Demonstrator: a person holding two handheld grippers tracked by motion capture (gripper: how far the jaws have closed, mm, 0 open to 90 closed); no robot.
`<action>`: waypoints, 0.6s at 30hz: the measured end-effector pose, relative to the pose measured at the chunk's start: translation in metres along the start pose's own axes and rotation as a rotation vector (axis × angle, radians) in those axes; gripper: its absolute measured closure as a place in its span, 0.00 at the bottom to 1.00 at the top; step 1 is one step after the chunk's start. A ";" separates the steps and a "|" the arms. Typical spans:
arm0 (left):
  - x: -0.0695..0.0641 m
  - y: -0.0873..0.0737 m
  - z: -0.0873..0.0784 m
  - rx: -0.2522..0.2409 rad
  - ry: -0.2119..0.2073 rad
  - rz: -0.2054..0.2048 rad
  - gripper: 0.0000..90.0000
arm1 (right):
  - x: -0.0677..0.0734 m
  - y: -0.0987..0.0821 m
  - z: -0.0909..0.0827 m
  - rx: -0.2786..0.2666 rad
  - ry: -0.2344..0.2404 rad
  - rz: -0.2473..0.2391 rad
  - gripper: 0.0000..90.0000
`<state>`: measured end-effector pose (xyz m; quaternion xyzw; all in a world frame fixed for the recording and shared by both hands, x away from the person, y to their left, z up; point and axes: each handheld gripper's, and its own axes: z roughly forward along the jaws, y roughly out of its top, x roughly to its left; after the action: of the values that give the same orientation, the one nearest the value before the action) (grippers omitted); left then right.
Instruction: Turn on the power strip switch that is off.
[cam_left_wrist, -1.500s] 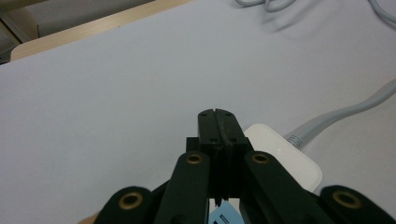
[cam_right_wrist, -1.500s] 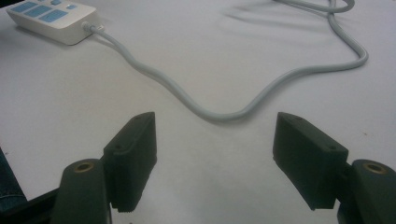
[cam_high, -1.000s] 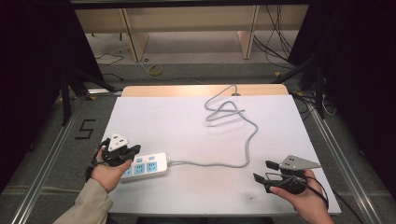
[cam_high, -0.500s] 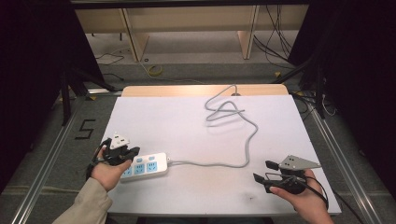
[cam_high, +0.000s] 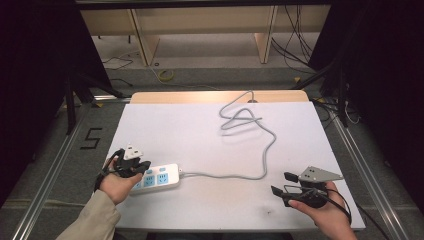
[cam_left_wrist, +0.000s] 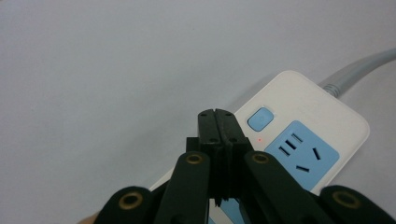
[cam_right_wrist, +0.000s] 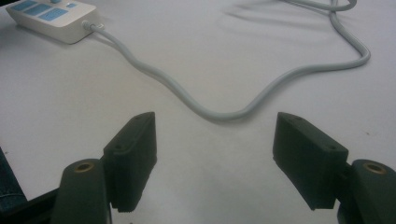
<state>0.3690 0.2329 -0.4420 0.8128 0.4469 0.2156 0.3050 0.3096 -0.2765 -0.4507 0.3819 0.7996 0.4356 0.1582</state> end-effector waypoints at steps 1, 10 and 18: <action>0.000 0.000 0.001 0.004 0.003 0.006 1.00 | 0.000 0.000 0.000 0.000 0.000 0.000 0.34; 0.000 0.001 0.007 0.030 -0.004 0.019 1.00 | 0.000 0.000 0.000 0.000 -0.001 0.001 0.34; 0.000 0.001 0.010 0.057 -0.009 0.030 1.00 | 0.000 0.000 0.000 0.000 -0.001 0.000 0.34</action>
<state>0.3758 0.2293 -0.4483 0.8289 0.4392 0.2034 0.2805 0.3096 -0.2767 -0.4508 0.3823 0.7994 0.4354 0.1587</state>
